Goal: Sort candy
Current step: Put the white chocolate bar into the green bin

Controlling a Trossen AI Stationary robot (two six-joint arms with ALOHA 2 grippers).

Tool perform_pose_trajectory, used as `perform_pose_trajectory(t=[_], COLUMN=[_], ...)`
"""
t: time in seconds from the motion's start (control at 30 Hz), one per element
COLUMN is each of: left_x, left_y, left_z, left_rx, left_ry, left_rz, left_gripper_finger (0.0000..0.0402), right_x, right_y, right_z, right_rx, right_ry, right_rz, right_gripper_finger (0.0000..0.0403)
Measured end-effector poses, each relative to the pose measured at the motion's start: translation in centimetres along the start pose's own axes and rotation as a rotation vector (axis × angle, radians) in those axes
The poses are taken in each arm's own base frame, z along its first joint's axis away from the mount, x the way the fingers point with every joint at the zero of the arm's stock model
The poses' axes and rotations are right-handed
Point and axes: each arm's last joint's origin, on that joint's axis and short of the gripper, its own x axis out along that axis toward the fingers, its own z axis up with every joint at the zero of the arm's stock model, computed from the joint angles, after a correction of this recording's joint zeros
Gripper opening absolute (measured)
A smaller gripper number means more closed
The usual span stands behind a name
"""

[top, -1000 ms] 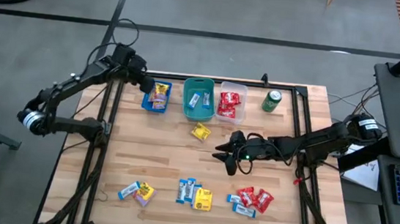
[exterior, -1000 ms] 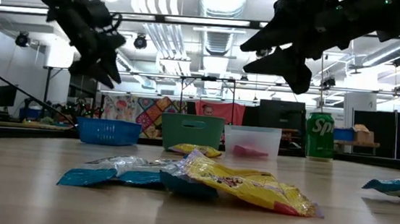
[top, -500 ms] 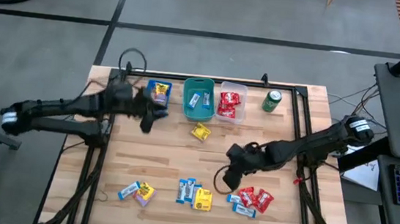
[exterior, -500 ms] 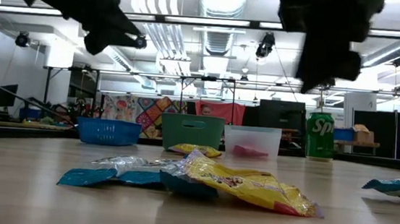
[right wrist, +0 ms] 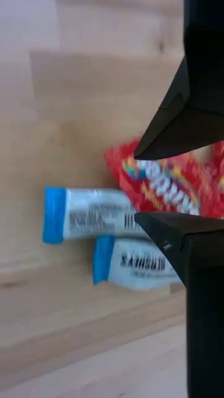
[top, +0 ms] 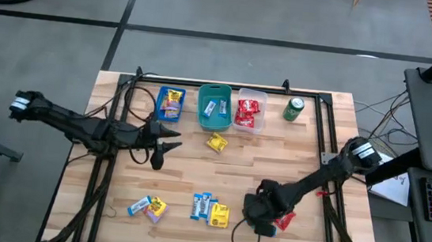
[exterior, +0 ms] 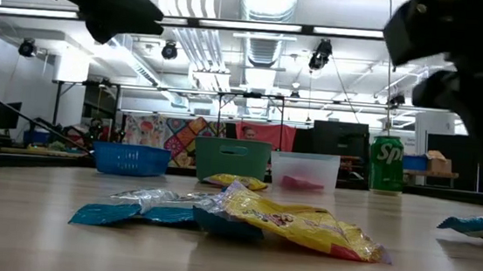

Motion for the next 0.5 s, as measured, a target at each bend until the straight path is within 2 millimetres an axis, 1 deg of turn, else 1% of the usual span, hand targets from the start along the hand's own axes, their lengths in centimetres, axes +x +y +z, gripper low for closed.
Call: perform_pose_trajectory(t=[0.1,0.3,0.43,0.5], left_x=[0.3,0.9,1.3,1.5], left_y=[-0.2,-0.4,-0.6,-0.7], left_z=[0.0,-0.2,-0.3,-0.3], left_rx=[-0.005,-0.007,-0.014,-0.017], left_ry=[-0.012,-0.006,-0.008,-0.014], left_rz=[-0.001,0.001,0.0,-0.002], left_gripper_finger=[0.0144,0.0144,0.0144,0.0144], right_x=[0.7,1.2,2.3,3.1], right_y=[0.9,1.8,1.8,1.5], right_z=[-0.1,0.8,1.0,1.0], right_rx=[0.009,0.022,0.025,0.025], right_ry=[0.008,-0.066,-0.046,-0.035], right_rz=[-0.001,0.048,0.018,-0.019], right_gripper_finger=[0.0133,0.013,0.0129,0.0126])
